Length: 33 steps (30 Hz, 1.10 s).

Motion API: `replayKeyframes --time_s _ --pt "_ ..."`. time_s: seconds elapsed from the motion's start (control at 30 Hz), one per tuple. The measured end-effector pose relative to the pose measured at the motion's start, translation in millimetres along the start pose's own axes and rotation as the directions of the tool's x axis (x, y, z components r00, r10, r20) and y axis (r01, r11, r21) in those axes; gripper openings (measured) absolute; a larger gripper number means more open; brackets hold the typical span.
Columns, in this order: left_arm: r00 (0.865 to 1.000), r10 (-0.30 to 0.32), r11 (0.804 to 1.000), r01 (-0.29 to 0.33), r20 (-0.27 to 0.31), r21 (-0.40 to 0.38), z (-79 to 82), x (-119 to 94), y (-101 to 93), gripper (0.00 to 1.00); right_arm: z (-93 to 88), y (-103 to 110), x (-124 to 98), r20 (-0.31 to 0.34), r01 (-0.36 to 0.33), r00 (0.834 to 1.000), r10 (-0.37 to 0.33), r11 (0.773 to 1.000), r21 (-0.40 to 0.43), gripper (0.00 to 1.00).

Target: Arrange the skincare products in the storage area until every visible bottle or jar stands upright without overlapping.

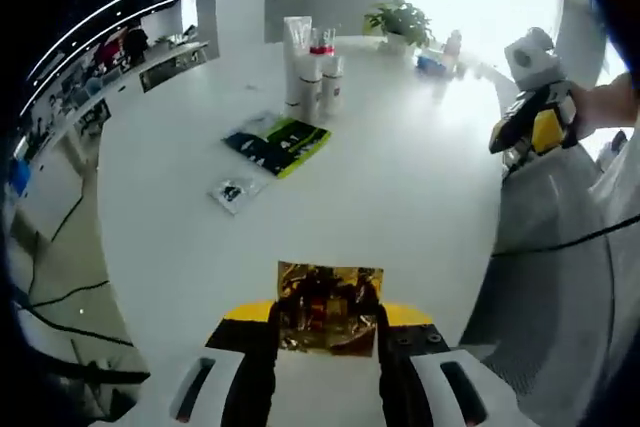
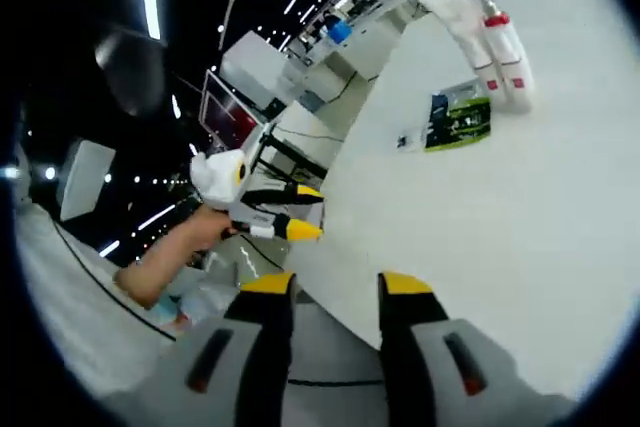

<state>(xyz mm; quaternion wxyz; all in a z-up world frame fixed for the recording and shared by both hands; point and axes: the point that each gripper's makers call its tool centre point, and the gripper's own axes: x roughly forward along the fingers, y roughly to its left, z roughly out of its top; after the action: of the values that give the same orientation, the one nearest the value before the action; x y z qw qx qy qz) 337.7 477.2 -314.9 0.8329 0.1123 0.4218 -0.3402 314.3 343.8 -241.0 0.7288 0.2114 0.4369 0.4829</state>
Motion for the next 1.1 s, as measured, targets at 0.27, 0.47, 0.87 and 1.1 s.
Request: replayKeyframes --time_s 0.27,0.47,0.87,1.1 --pt "0.998 -0.039 0.998 0.036 0.057 0.056 19.9 -8 -59.6 0.4 -9.0 23 37 -0.102 -0.022 0.995 0.019 0.999 -0.037 0.36" --pt "0.996 -0.073 0.984 0.063 0.057 0.167 37.7 -9 -94.3 0.4 -19.7 15 38 -0.118 0.044 0.992 -0.053 0.996 -0.077 0.36" --pt "0.988 -0.151 0.939 0.133 0.032 0.317 43.8 -3 -167.4 0.4 -70.1 7 39 -0.253 0.069 0.964 -0.075 0.997 -0.032 0.09" --pt "0.991 -0.127 0.951 0.111 0.036 0.289 30.5 -6 -171.2 0.4 -84.4 11 41 -0.298 0.07 0.953 -0.057 0.997 0.034 0.03"
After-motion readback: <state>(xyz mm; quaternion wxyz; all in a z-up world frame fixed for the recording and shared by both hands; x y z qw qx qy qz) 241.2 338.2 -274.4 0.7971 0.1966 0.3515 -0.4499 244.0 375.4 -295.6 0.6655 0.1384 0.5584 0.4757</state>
